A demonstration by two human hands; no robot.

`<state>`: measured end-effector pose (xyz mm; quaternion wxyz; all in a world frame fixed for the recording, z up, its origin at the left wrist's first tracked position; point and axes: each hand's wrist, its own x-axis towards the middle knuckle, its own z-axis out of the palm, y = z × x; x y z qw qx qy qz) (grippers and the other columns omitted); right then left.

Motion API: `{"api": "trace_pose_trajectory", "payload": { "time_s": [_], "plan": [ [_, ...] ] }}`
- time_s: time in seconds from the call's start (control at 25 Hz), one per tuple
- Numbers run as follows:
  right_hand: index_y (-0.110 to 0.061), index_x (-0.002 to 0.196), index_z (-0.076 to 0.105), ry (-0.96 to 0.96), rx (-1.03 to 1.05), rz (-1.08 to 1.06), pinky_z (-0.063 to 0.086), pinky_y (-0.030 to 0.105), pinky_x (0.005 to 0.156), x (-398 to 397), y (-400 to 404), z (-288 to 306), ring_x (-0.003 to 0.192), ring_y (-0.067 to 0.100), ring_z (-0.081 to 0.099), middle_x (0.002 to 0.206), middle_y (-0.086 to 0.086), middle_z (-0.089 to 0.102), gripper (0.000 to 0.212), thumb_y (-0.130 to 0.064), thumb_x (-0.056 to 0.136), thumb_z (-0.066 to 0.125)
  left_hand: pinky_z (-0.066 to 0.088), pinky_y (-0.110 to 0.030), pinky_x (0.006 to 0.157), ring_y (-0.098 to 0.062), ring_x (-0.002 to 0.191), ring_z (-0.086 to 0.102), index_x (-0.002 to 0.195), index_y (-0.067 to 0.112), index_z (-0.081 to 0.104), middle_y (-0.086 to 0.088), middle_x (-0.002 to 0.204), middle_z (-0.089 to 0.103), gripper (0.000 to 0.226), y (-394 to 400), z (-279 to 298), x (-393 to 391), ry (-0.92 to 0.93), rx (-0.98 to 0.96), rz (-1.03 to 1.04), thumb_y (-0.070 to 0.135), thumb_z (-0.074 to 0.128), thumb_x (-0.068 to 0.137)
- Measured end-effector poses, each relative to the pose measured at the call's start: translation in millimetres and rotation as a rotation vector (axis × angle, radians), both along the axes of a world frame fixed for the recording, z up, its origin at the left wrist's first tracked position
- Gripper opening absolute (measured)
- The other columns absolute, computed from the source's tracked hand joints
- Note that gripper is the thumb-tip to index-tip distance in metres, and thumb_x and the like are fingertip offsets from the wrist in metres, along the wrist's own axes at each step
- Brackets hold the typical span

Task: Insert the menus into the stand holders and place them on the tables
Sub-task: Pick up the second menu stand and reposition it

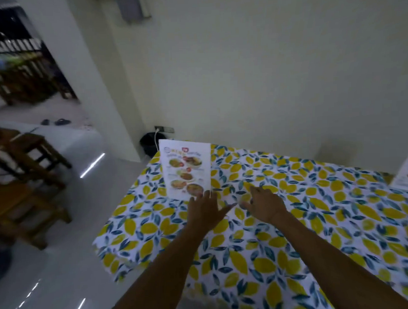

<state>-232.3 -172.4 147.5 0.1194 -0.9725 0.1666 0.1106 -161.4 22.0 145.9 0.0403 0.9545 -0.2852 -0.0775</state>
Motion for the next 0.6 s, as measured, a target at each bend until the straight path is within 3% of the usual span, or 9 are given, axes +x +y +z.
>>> {"api": "trace_pose_trajectory", "payload": {
  "time_s": [0.16, 0.28, 0.4, 0.48, 0.6],
  "plan": [
    [-0.008, 0.152, 0.021, 0.017, -0.017, 0.084, 0.045, 0.049, 0.104, 25, 53, -4, 0.134, 0.038, 0.041, 0.153, 0.018, 0.038, 0.082, -0.062, 0.094, 0.041, 0.043, -0.048, 0.094, -0.033, 0.124, 0.051, 0.135, 0.012, 0.044, -0.011, 0.139, 0.052, 0.080, 66, -3, 16, -0.004, 0.008, 0.091, 0.075, 0.032, 0.087],
    [-0.009, 0.151, 0.022, 0.034, -0.021, 0.122, 0.043, 0.049, 0.106, 46, 74, -6, 0.136, 0.037, 0.040, 0.154, 0.017, 0.036, 0.079, -0.061, 0.094, 0.040, 0.040, -0.052, 0.101, -0.032, 0.128, 0.048, 0.135, 0.014, 0.044, -0.010, 0.144, 0.049, 0.079, 98, -10, 27, 0.019, 0.005, 0.146, 0.076, 0.032, 0.086],
    [-0.010, 0.146, 0.032, 0.021, 0.009, 0.101, 0.047, 0.047, 0.098, 63, 85, -11, 0.129, 0.035, 0.048, 0.145, 0.017, 0.046, 0.074, -0.060, 0.093, 0.043, 0.039, -0.054, 0.105, -0.031, 0.132, 0.045, 0.140, 0.015, 0.040, -0.009, 0.148, 0.046, 0.083, 119, -18, 37, 0.055, 0.016, 0.177, 0.077, 0.030, 0.085],
    [-0.009, 0.140, 0.038, -0.004, 0.026, 0.072, 0.051, 0.047, 0.092, 81, 87, -16, 0.121, 0.034, 0.054, 0.138, 0.016, 0.052, 0.069, -0.059, 0.092, 0.045, 0.039, -0.053, 0.104, -0.031, 0.132, 0.046, 0.141, 0.015, 0.040, -0.009, 0.148, 0.046, 0.084, 129, -19, 54, 0.030, 0.016, 0.179, 0.078, 0.027, 0.085],
    [-0.008, 0.141, 0.038, -0.017, 0.065, 0.036, 0.050, 0.046, 0.095, 109, 81, -30, 0.123, 0.035, 0.054, 0.138, 0.016, 0.053, 0.069, -0.057, 0.093, 0.046, 0.042, -0.051, 0.099, -0.032, 0.127, 0.050, 0.139, 0.015, 0.041, -0.009, 0.144, 0.050, 0.086, 139, -25, 89, 0.034, 0.014, 0.231, 0.079, 0.027, 0.084]
  ]
}}
